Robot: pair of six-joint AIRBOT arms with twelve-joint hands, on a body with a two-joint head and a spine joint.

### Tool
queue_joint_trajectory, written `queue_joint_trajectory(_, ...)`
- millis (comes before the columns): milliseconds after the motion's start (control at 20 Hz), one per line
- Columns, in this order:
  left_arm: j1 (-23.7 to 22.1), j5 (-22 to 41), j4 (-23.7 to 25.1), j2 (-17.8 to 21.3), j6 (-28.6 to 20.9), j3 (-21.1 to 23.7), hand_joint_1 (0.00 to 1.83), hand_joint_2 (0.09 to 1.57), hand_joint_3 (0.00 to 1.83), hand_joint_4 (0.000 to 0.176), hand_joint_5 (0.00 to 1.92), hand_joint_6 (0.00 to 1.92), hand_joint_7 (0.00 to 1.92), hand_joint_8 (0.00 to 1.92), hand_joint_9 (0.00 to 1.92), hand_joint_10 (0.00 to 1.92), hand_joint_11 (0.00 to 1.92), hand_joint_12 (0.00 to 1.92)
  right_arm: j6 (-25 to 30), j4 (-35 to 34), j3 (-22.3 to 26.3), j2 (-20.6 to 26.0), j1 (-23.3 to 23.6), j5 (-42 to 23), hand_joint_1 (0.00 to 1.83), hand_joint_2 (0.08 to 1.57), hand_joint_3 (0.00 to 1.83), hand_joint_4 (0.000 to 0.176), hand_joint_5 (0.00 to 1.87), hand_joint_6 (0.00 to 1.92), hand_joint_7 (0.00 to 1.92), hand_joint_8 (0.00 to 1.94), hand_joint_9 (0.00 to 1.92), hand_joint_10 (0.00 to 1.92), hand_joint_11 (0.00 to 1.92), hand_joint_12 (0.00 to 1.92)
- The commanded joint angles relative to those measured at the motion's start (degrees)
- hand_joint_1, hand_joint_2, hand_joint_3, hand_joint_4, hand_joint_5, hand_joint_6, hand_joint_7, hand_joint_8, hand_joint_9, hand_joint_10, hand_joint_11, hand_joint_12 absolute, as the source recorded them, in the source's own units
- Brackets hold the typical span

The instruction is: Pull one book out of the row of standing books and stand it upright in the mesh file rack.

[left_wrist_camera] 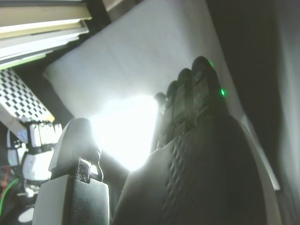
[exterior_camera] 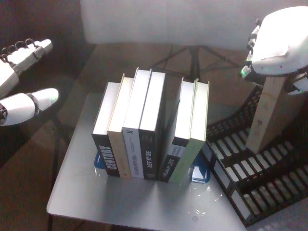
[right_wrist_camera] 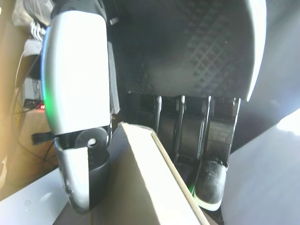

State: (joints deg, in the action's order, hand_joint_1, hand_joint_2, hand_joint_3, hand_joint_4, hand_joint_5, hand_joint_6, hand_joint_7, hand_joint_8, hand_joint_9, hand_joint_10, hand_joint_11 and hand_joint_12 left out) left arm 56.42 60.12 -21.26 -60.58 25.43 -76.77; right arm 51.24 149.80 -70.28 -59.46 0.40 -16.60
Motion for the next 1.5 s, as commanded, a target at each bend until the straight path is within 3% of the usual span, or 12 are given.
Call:
queue_joint_trajectory(0, -0.18, 7.33, -0.60, -0.01, -0.46, -0.65, 0.43, 1.37, 0.00, 0.053, 0.02, 0.00, 0.00, 0.00, 0.00, 0.00, 0.00, 0.00, -0.38, 0.19, -0.61, 0.52, 0.06, 5.43, 1.36, 1.18, 0.00, 0.000, 0.84, 1.04, 0.91, 1.23, 0.74, 1.49, 0.58, 1.83)
queue_joint_trajectory(150, -0.20, 7.25, -0.40, -0.17, -0.63, -0.83, 0.42, 1.37, 0.00, 0.051, 0.02, 0.00, 0.00, 0.00, 0.00, 0.00, 0.00, 0.00, -0.03, 0.19, -1.56, -0.54, -1.24, 6.08, 1.36, 1.17, 0.00, 0.000, 0.82, 1.05, 0.91, 1.21, 0.78, 1.45, 0.65, 1.76)
queue_joint_trajectory(350, -0.12, 7.35, -0.31, -0.42, -0.89, -1.15, 0.44, 1.36, 0.00, 0.023, 0.04, 0.01, 0.00, 0.00, 0.00, 0.00, 0.00, 0.00, -0.02, 0.19, -2.77, -1.63, -2.28, 6.65, 1.37, 1.15, 0.00, 0.000, 0.87, 0.98, 0.95, 1.17, 0.79, 1.42, 0.71, 1.72)
queue_joint_trajectory(400, -0.11, 7.37, -0.32, -0.42, -0.89, -1.16, 0.44, 1.36, 0.00, 0.023, 0.04, 0.01, 0.00, 0.00, 0.00, 0.00, 0.00, 0.00, -0.02, 0.19, -3.01, -1.83, -2.29, 6.65, 1.38, 1.12, 0.00, 0.000, 0.97, 0.84, 1.00, 1.06, 0.84, 1.37, 0.77, 1.69)
queue_joint_trajectory(500, -0.12, 7.37, -0.32, -0.55, -0.95, -1.28, 0.45, 1.36, 0.00, 0.027, 0.05, 0.01, 0.00, 0.00, 0.00, 0.00, 0.00, 0.00, -0.02, 0.20, -3.53, -2.34, -2.44, 6.68, 1.36, 1.17, 0.01, 0.000, 0.84, 1.04, 0.90, 1.26, 0.74, 1.46, 0.62, 1.71)
queue_joint_trajectory(550, -0.13, 7.38, -0.32, -0.59, -1.03, -1.34, 0.45, 1.36, 0.00, 0.032, 0.04, 0.00, 0.00, 0.00, 0.00, 0.00, 0.00, 0.00, 0.00, 0.20, -3.83, -2.67, -2.66, 6.68, 1.38, 1.13, 0.00, 0.000, 0.96, 0.87, 0.99, 1.07, 0.84, 1.35, 0.73, 1.61)
queue_joint_trajectory(650, -0.12, 7.47, -0.32, -0.59, -1.11, -1.36, 0.45, 1.36, 0.00, 0.034, 0.04, 0.00, 0.00, 0.00, 0.00, 0.00, 0.00, 0.00, 0.05, 0.20, -4.30, -3.21, -3.21, 6.73, 1.35, 1.19, 0.01, 0.000, 0.80, 1.11, 0.86, 1.28, 0.73, 1.50, 0.62, 1.74)
queue_joint_trajectory(800, -0.10, 7.50, -0.32, -0.66, -1.17, -1.41, 0.46, 1.36, 0.00, 0.027, 0.04, 0.00, 0.00, 0.00, 0.00, 0.00, 0.00, 0.00, 0.06, 0.28, -4.35, -3.28, -4.19, 7.55, 1.36, 1.18, 0.00, 0.000, 0.82, 1.17, 0.88, 1.16, 0.77, 1.45, 0.62, 1.75)
queue_joint_trajectory(850, -0.08, 7.50, -0.32, -0.67, -1.17, -1.42, 0.48, 1.36, 0.00, 0.026, 0.05, 0.00, 0.00, 0.00, 0.00, 0.00, 0.00, 0.00, 0.06, 0.34, -4.35, -3.28, -4.32, 7.56, 1.21, 1.10, 0.00, 0.000, 0.67, 0.84, 0.72, 0.72, 0.65, 1.07, 0.42, 1.70)
queue_joint_trajectory(950, -0.07, 7.54, -0.34, -0.68, -1.17, -1.42, 0.49, 1.37, 0.00, 0.026, 0.05, 0.00, 0.00, 0.00, 0.00, 0.00, 0.00, 0.00, 0.06, 0.36, -4.36, -3.28, -4.42, 7.56, 1.08, 1.09, 0.00, 0.000, 0.53, 0.57, 0.65, 0.22, 0.55, 0.74, 0.21, 1.64)
queue_joint_trajectory(1200, 0.04, 7.61, -0.46, -0.77, -1.23, -1.46, 0.51, 1.37, 0.00, 0.015, 0.06, 0.00, 0.00, 0.00, 0.00, 0.00, 0.00, 0.00, 0.25, 0.36, -4.50, -3.27, -4.78, 7.56, 0.87, 1.17, 0.01, 0.000, 0.51, 0.50, 0.65, 0.03, 0.42, 0.80, 0.11, 1.68)
queue_joint_trajectory(1450, 0.10, 7.70, -0.52, -0.84, -1.33, -1.50, 0.54, 1.36, 0.00, 0.005, 0.07, 0.00, 0.00, 0.00, 0.00, 0.00, 0.00, 0.00, 0.33, 0.36, -4.15, -2.97, -4.92, 7.81, 0.97, 1.13, 0.00, 0.000, 0.48, 0.49, 0.64, 0.01, 0.42, 0.77, 0.07, 1.69)
